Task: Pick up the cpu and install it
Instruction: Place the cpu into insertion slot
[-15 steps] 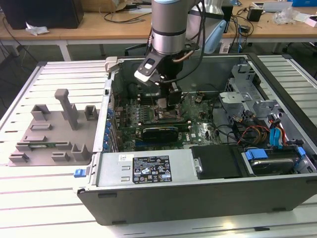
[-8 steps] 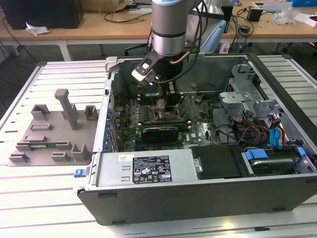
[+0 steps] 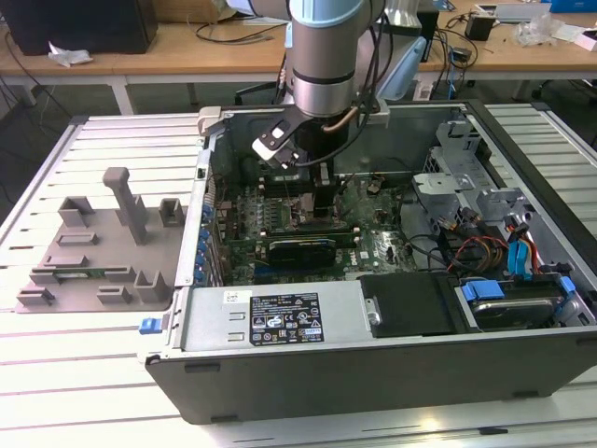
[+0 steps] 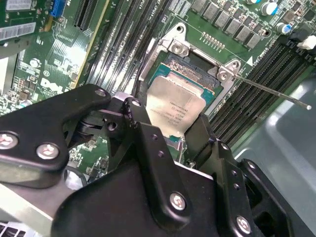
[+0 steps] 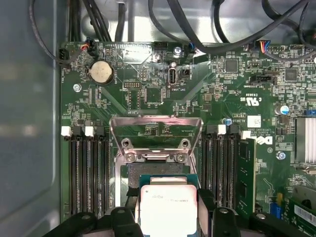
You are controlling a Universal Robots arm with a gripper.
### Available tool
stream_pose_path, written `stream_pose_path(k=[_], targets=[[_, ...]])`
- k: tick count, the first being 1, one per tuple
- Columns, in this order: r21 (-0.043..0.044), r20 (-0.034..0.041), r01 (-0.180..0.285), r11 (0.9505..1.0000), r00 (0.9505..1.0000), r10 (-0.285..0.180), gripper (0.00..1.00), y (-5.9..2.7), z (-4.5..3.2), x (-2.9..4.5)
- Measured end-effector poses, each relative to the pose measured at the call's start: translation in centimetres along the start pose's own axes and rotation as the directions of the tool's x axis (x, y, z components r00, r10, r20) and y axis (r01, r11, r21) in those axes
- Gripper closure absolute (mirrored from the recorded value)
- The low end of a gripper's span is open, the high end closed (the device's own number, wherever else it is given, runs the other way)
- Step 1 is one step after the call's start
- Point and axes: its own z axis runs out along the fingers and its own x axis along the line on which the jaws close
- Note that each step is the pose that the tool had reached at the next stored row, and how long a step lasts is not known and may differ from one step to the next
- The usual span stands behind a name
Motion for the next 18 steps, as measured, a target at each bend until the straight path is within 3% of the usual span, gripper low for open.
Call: stream_pose_path(k=[7,12,18], targets=[[0.0,0.0001,0.0,1.0,1.0,0.0,0.45,-0.05,0.95,0.04],[0.0,0.0,0.0,1.0,1.0,0.0,0.45,-0.05,1.21,0.63],[0.0,0.0,0.001,1.0,1.0,-0.001,0.45,-0.08,2.02,0.73]])
